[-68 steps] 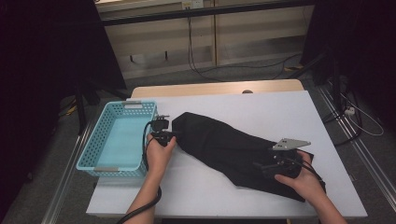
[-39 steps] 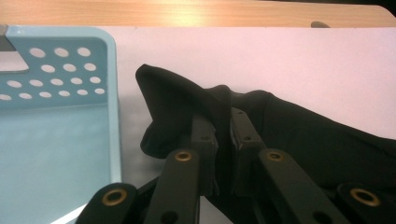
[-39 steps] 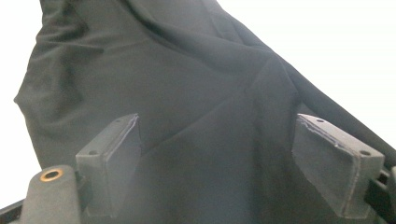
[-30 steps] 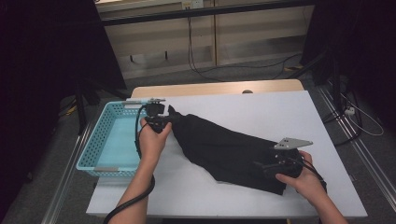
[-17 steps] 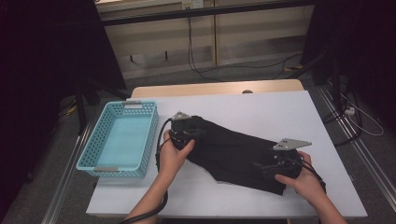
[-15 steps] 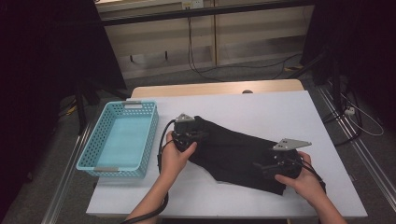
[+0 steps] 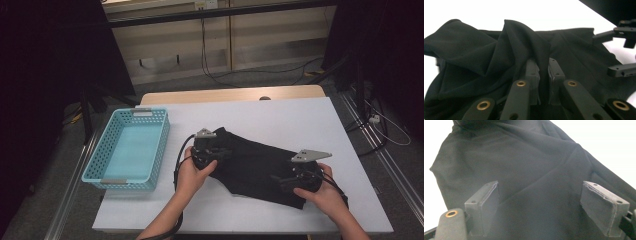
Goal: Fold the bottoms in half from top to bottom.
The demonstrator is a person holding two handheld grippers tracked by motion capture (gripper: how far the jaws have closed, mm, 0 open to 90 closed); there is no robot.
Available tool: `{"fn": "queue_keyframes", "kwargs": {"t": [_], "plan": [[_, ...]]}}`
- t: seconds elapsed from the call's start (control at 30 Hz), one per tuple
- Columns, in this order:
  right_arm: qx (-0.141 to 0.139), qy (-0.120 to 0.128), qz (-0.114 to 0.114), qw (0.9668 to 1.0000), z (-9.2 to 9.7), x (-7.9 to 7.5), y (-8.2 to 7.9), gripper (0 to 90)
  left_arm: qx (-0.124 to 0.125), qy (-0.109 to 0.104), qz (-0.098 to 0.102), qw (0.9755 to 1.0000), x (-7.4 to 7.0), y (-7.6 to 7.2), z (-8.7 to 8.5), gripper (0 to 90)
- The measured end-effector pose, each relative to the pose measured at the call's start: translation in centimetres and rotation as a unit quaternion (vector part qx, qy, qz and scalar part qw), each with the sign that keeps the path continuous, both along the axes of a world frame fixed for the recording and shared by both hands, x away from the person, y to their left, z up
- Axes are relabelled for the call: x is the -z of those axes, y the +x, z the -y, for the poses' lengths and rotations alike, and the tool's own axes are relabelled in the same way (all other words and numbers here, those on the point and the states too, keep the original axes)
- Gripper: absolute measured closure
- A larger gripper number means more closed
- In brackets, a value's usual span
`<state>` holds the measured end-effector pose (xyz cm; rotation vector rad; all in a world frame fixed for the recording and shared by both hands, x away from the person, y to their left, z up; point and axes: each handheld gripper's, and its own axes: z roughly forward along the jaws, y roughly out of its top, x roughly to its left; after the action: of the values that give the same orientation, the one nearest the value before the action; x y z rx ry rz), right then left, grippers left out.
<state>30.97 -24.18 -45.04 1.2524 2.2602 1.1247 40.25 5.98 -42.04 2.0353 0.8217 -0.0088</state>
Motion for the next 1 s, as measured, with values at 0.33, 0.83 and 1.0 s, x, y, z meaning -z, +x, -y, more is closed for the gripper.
{"fn": "queue_keyframes", "kwargs": {"t": [0.33,0.83,1.0], "plan": [[-0.005,-0.009,0.008,0.9999,-0.5,-0.1,0.1,16.1,0.031,-0.027,0.000,0.9991,-0.9,-0.6,0.8,45.7],[-0.036,-0.014,0.027,0.9989,-4.4,-0.8,1.3,22.9,-0.052,-0.019,0.034,0.9979,-2.1,1.2,-3.7,21.0],[-0.049,-0.020,0.034,0.9980,-6.1,-1.0,1.9,21.5,-0.068,0.006,0.045,0.9967,-1.8,1.5,-4.9,18.5]]}}
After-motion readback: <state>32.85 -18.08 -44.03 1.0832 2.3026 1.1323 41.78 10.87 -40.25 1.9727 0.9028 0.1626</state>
